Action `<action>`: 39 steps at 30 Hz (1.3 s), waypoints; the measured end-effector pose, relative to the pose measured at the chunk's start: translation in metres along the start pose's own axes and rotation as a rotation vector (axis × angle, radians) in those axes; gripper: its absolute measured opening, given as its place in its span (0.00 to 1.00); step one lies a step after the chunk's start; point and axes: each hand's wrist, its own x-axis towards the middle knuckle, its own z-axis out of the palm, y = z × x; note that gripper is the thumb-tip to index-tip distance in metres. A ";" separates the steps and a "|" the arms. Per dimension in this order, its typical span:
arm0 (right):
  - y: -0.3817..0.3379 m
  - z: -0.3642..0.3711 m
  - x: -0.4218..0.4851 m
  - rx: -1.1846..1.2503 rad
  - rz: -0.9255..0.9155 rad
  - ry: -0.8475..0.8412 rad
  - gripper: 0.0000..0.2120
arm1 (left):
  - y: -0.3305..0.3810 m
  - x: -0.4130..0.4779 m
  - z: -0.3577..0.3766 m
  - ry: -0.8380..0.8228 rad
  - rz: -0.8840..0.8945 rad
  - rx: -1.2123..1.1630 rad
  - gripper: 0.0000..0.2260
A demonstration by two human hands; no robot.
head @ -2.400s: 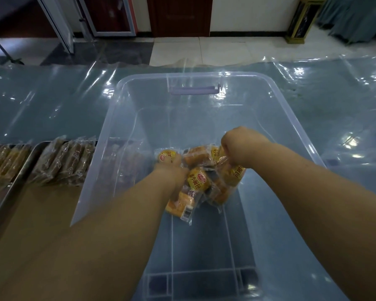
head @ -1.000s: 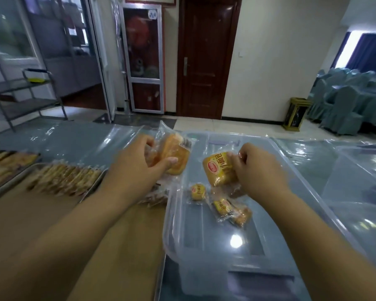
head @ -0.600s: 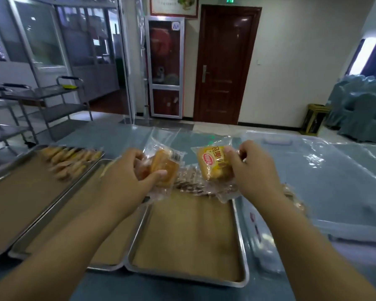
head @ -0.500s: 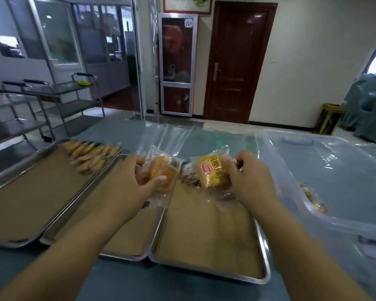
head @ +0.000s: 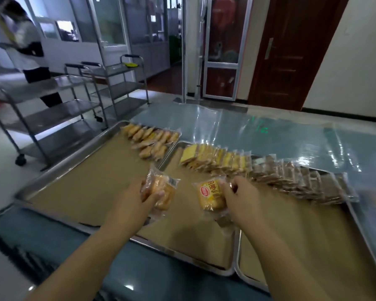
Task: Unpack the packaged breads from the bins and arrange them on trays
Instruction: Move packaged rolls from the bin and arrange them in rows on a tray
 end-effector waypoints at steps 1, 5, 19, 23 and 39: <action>-0.002 0.014 0.008 -0.012 0.011 -0.008 0.15 | -0.007 0.010 -0.006 -0.006 -0.010 -0.003 0.11; -0.018 0.068 0.039 -0.016 0.037 -0.034 0.15 | -0.036 0.055 -0.040 0.010 0.061 0.213 0.15; -0.094 0.211 0.113 0.000 0.077 -0.101 0.15 | -0.121 0.198 -0.122 -0.043 -0.128 0.003 0.13; -0.121 0.260 0.133 0.080 0.166 -0.092 0.13 | -0.136 0.254 -0.151 -0.110 -0.177 0.030 0.17; -0.154 0.416 0.275 0.061 0.452 -0.044 0.11 | -0.177 0.458 -0.175 -0.016 0.155 0.490 0.18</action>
